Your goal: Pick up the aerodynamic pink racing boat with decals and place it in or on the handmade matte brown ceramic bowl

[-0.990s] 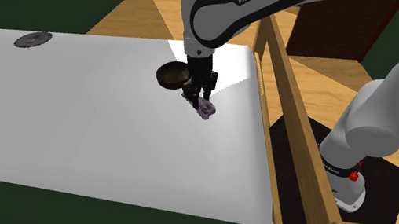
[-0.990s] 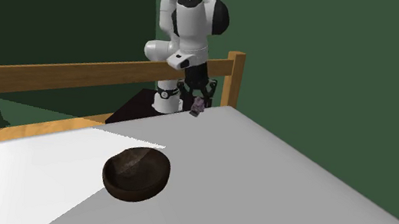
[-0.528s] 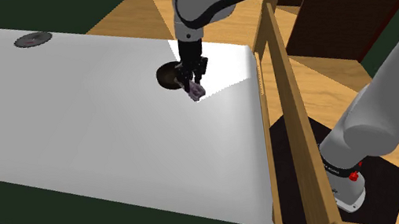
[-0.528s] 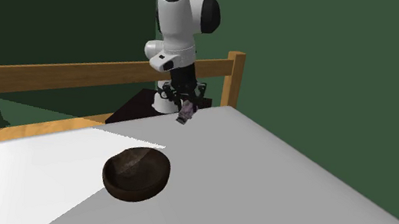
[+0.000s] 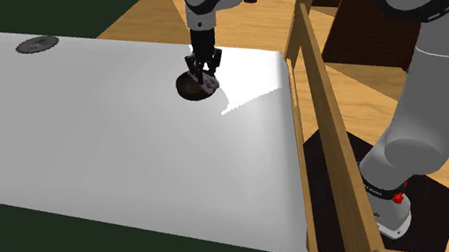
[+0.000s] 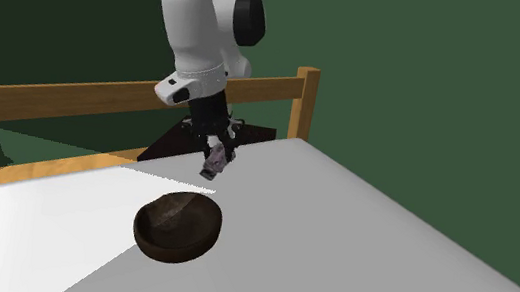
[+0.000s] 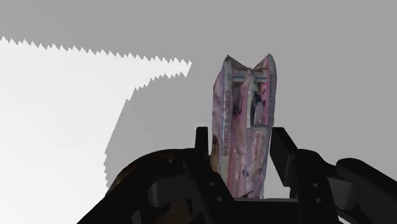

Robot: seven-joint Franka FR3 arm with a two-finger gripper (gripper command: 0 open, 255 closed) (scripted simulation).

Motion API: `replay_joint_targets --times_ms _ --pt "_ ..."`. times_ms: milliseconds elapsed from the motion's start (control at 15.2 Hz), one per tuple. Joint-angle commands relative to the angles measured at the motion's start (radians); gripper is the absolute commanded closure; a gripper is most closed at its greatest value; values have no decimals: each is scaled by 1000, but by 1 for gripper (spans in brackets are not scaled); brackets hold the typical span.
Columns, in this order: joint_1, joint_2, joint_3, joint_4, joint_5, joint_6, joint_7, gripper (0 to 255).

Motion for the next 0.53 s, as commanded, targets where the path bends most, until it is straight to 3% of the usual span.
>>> replay_joint_targets --times_ms 0,462 --pt "-7 77 -10 112 -15 -39 -10 255" --pt "-18 379 -37 596 -55 -229 -41 255"
